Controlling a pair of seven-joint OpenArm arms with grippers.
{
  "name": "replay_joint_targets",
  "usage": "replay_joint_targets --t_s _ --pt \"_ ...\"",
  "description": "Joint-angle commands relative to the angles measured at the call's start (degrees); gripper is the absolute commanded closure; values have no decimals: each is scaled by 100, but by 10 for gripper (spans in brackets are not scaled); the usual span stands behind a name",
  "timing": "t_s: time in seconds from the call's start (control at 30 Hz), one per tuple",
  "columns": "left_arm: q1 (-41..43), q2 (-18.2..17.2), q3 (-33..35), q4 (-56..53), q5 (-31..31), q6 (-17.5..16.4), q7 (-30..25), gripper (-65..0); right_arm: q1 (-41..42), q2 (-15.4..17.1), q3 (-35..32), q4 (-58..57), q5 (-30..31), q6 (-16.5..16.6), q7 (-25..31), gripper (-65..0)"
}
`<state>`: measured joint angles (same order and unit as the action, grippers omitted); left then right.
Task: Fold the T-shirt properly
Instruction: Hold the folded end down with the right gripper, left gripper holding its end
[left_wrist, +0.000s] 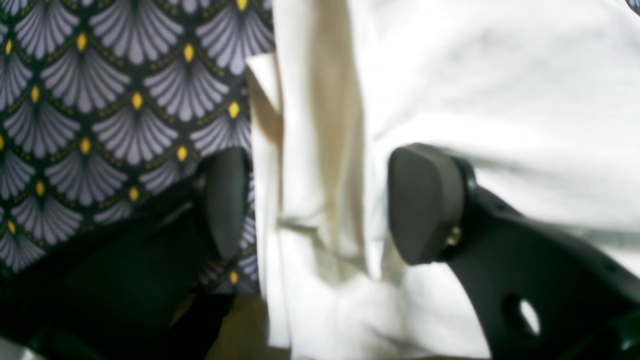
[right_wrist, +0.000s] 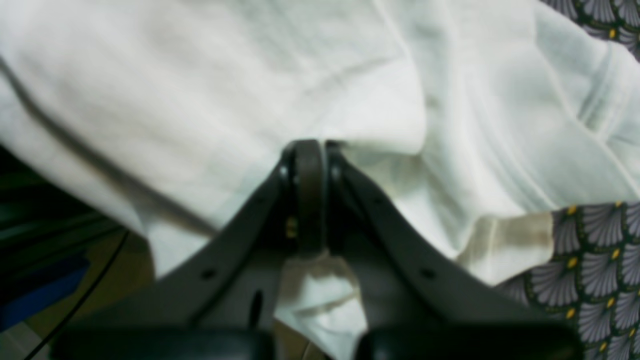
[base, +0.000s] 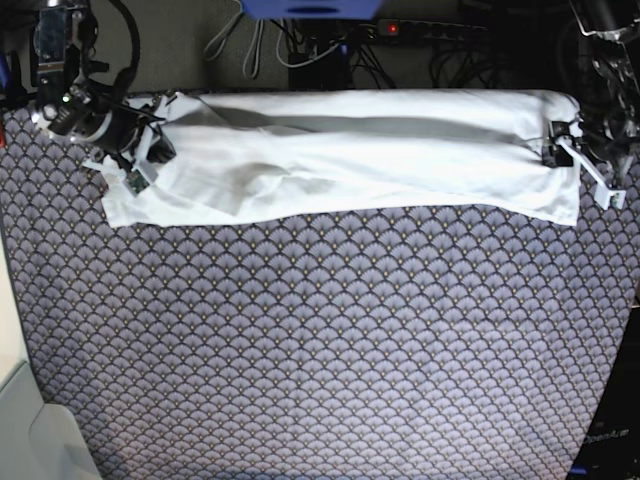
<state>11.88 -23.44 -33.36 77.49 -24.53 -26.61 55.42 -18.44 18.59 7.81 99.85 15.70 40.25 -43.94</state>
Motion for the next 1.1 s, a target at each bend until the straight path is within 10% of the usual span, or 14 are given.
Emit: replay_joint_targets --t_s 0.0,0.7,0.97,1.07 --pt "65 72 -9 -70 190 90 203 -452 37 80 32 85 52 -25 73 0" --pt "188 371 0 -70 190 98 212 -434 46 80 23 76 52 -25 82 0" --pt "144 458 0 -79 190 90 529 -50 134 88 -135 76 52 -25 73 0" --pt "135 458 0 -79 190 90 572 -3 134 80 -135 76 52 -25 73 0"
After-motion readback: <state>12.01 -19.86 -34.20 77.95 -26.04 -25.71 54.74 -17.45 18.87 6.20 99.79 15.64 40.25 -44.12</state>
